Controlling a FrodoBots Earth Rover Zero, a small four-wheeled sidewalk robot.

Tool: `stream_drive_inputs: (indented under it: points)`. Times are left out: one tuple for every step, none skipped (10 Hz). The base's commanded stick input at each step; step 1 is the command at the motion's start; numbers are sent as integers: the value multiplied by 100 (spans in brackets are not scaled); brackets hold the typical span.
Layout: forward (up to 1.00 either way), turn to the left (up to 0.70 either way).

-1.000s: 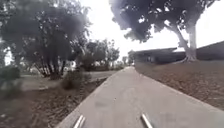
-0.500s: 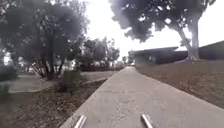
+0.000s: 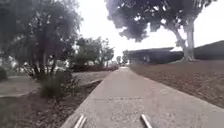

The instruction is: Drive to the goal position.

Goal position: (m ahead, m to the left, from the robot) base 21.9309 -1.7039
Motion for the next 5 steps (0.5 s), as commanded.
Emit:
stream_drive_inputs:
  points:
    - [98,-37]
    - [98,-37]
    - [98,0]
    - [98,0]
    - [99,0]
